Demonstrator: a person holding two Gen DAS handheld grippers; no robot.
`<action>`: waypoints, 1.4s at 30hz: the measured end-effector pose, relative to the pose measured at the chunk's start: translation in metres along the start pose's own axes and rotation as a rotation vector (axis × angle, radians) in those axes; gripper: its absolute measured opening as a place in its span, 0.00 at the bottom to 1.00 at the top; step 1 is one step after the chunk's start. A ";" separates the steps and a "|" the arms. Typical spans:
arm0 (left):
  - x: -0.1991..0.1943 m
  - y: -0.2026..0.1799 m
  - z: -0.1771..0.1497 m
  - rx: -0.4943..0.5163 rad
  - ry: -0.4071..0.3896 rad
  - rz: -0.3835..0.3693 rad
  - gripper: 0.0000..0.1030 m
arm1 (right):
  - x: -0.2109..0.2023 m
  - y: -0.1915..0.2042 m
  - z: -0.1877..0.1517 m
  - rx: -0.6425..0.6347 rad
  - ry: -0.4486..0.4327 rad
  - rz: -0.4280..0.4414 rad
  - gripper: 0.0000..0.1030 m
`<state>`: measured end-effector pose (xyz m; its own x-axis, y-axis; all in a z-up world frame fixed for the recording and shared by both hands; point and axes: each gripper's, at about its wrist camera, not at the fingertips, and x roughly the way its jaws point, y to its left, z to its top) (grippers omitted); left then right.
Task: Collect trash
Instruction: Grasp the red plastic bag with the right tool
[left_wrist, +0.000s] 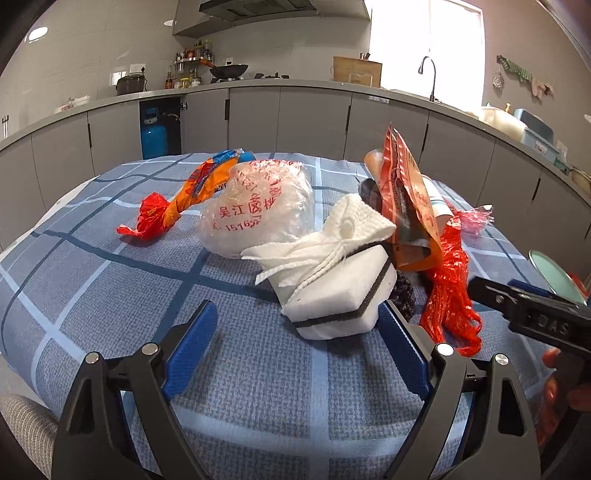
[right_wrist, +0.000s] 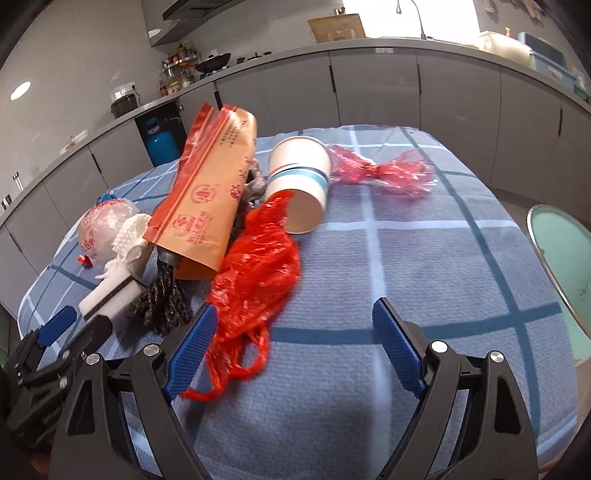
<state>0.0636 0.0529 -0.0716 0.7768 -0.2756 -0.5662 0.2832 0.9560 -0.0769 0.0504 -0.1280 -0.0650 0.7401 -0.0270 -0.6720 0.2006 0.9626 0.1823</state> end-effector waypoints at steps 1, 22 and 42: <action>0.000 0.001 -0.002 -0.002 0.004 -0.005 0.84 | 0.003 0.002 0.001 -0.003 0.002 -0.005 0.82; 0.002 -0.003 -0.003 -0.035 0.005 -0.075 0.84 | 0.008 -0.004 -0.006 -0.110 0.032 0.092 0.19; 0.016 0.020 0.013 -0.230 0.055 -0.171 0.87 | -0.002 -0.045 -0.014 -0.074 -0.018 -0.036 0.19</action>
<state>0.0893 0.0664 -0.0712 0.6954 -0.4349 -0.5721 0.2677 0.8956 -0.3554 0.0311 -0.1671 -0.0813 0.7447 -0.0665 -0.6641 0.1804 0.9781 0.1043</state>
